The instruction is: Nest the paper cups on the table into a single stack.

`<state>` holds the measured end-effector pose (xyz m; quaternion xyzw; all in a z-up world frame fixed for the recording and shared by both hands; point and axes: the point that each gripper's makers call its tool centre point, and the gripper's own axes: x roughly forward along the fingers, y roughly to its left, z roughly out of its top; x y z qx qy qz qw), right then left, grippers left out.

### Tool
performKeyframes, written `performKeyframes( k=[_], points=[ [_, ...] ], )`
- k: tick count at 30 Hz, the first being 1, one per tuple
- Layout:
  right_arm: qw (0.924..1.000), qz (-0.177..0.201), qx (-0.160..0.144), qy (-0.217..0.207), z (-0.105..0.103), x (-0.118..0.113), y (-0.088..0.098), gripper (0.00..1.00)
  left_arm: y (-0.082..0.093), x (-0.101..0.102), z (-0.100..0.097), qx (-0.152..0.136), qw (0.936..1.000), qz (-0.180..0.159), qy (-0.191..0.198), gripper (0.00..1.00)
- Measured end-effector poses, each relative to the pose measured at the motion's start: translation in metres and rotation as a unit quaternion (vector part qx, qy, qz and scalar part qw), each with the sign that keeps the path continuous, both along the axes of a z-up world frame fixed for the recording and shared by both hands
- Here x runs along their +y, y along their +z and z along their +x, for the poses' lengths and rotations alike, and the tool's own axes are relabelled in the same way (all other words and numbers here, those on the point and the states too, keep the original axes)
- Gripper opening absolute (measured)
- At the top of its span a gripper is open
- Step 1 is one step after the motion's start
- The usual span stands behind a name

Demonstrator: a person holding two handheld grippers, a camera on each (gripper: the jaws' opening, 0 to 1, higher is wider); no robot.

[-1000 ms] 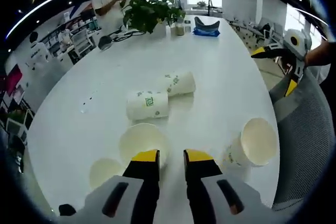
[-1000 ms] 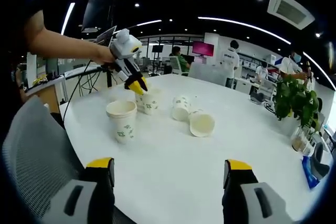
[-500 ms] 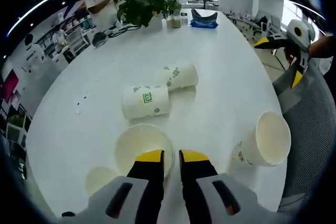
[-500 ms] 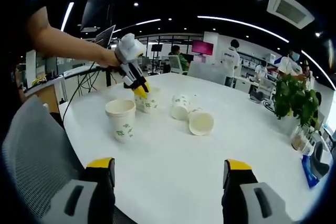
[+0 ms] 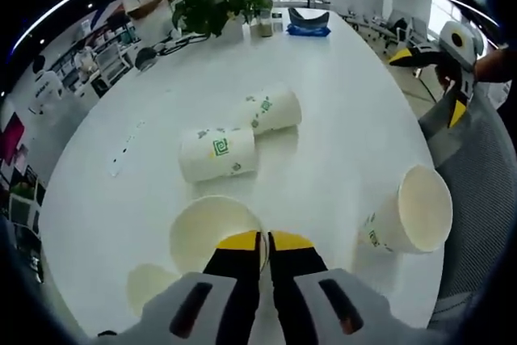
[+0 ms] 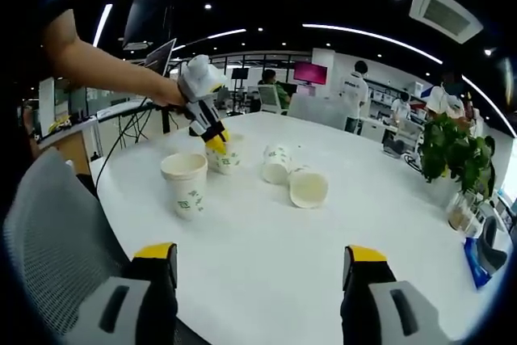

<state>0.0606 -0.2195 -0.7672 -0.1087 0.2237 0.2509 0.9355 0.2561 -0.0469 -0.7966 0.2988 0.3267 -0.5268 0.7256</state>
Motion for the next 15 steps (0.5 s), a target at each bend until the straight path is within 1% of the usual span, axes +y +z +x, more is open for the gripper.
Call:
performKeyframes(
  k=[4,15],
  points=[
    [1.0,0.0,0.0,0.0,0.0,0.0,0.0,0.85,0.001,0.001,0.002,-0.004,1.0,-0.001,-0.001,0.0],
    [1.0,0.0,-0.004,0.004,0.0,0.001,0.001,0.85,0.01,-0.001,-0.003,-0.012,0.9999,-0.008,-0.004,0.0]
  ],
)
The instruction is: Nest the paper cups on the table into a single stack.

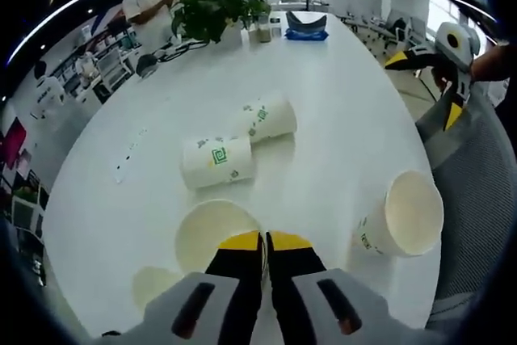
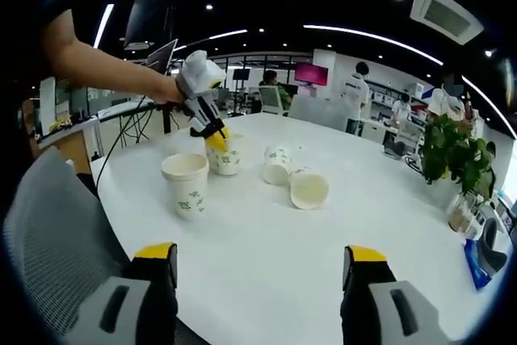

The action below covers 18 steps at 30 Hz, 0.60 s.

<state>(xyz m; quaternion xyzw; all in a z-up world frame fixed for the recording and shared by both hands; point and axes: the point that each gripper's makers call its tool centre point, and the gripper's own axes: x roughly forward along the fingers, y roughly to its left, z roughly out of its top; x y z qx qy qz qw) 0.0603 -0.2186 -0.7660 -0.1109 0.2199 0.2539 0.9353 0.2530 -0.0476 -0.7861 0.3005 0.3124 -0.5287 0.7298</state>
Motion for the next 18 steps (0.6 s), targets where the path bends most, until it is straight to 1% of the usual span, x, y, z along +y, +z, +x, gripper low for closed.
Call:
performKeyframes(
  k=[3,7,9,16,18],
  points=[
    [1.0,0.001,-0.001,0.001,0.0,0.0,0.0,0.86,0.001,0.0,0.0,-0.002,1.0,-0.001,-0.001,0.0],
    [1.0,0.002,-0.003,0.0,0.001,0.0,0.001,0.86,0.008,0.002,-0.005,-0.005,1.0,-0.002,-0.004,0.0],
    [1.0,0.002,-0.004,0.0,0.001,0.0,0.002,0.86,0.012,0.002,-0.012,-0.006,1.0,-0.003,-0.005,0.0],
    [0.9999,0.005,-0.01,-0.001,0.001,0.0,0.005,0.88,0.02,0.001,-0.015,-0.009,0.9999,-0.011,-0.004,0.0],
    [0.9999,0.007,-0.011,-0.002,0.002,0.0,0.005,0.89,0.025,0.0,-0.018,-0.01,0.9999,-0.013,-0.004,0.0]
  ],
)
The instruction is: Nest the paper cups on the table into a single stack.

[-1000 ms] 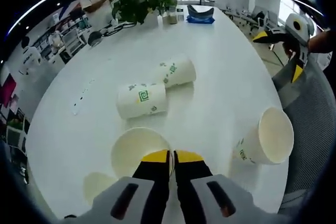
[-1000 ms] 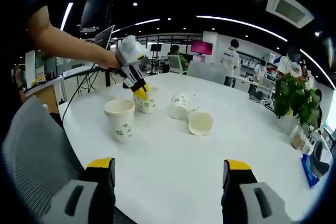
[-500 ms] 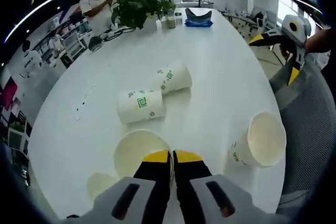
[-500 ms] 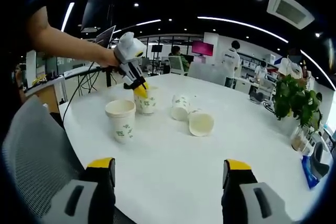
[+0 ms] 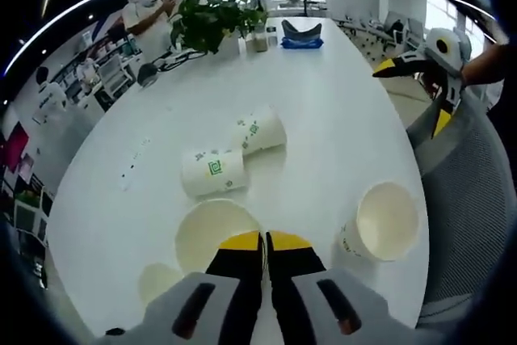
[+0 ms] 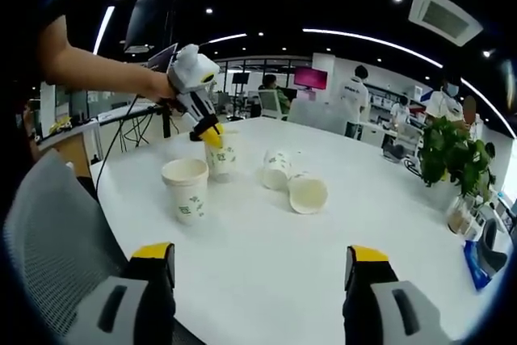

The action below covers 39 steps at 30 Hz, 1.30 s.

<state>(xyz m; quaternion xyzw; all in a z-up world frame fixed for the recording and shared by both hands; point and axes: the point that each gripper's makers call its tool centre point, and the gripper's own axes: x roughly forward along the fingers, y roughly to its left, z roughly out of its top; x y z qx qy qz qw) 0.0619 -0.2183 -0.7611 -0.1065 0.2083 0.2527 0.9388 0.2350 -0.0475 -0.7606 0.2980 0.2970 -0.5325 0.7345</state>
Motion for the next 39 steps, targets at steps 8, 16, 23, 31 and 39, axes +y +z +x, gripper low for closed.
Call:
performKeyframes(
  k=[8,16,23,31,39],
  points=[
    [1.0,0.005,-0.006,0.0,0.001,0.001,0.002,0.93,0.021,-0.005,-0.014,-0.007,0.9999,-0.003,-0.011,0.0],
    [0.9999,0.009,-0.009,-0.001,0.001,0.001,0.003,0.97,0.041,-0.006,-0.021,-0.016,0.9996,-0.012,-0.021,0.0],
    [0.9999,0.013,-0.007,-0.001,0.001,0.002,0.003,1.0,0.058,-0.005,-0.029,-0.021,0.9991,-0.015,-0.032,0.0],
    [0.9999,0.012,-0.007,-0.001,0.0,0.002,0.004,1.0,0.074,-0.005,-0.039,-0.026,0.9986,-0.011,-0.044,0.0],
    [0.9999,0.01,-0.008,-0.001,0.001,0.001,0.003,1.0,0.088,-0.005,-0.051,-0.031,0.9976,-0.011,-0.06,0.0]
  ],
)
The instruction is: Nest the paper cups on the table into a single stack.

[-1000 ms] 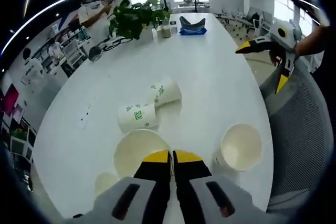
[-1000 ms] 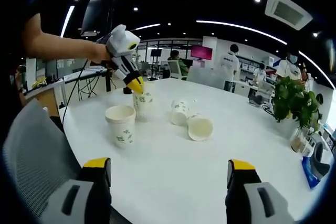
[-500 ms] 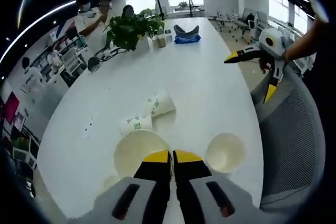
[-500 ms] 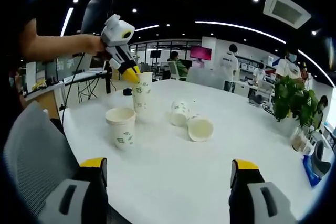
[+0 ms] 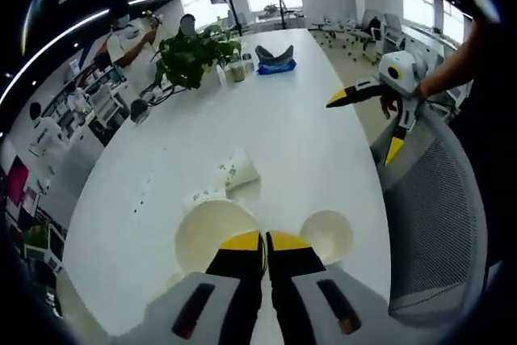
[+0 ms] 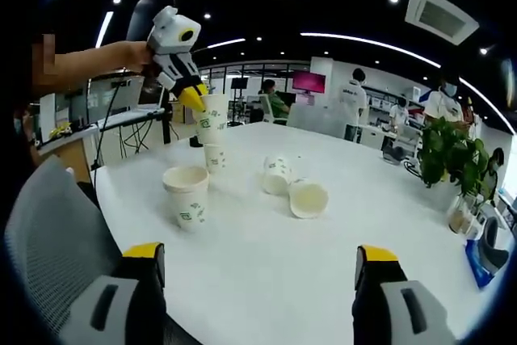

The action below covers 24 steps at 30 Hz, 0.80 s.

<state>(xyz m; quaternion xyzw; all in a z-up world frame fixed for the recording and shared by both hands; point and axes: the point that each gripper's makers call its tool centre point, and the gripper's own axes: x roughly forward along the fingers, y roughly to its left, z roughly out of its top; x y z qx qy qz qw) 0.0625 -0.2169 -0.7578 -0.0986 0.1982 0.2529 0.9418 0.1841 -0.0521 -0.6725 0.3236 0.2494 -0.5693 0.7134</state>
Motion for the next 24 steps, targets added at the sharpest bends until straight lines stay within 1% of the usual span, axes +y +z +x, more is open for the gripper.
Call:
performKeyframes(
  k=[4,11,15,24],
  points=[
    [1.0,-0.001,0.001,0.001,0.0,0.0,0.0,1.0,0.001,0.001,-0.002,-0.001,1.0,0.0,-0.003,0.0],
    [1.0,-0.004,0.004,0.002,0.0,0.0,-0.002,0.99,0.004,0.0,-0.014,0.005,0.9999,0.0,-0.01,0.0],
    [1.0,-0.004,0.004,0.001,0.0,-0.001,-0.003,0.99,0.009,-0.004,-0.025,0.012,0.9998,-0.009,-0.016,0.0],
    [1.0,-0.006,0.005,0.001,0.0,-0.001,-0.004,0.98,0.006,-0.007,-0.041,0.023,0.9993,-0.009,-0.028,0.0]
  ],
)
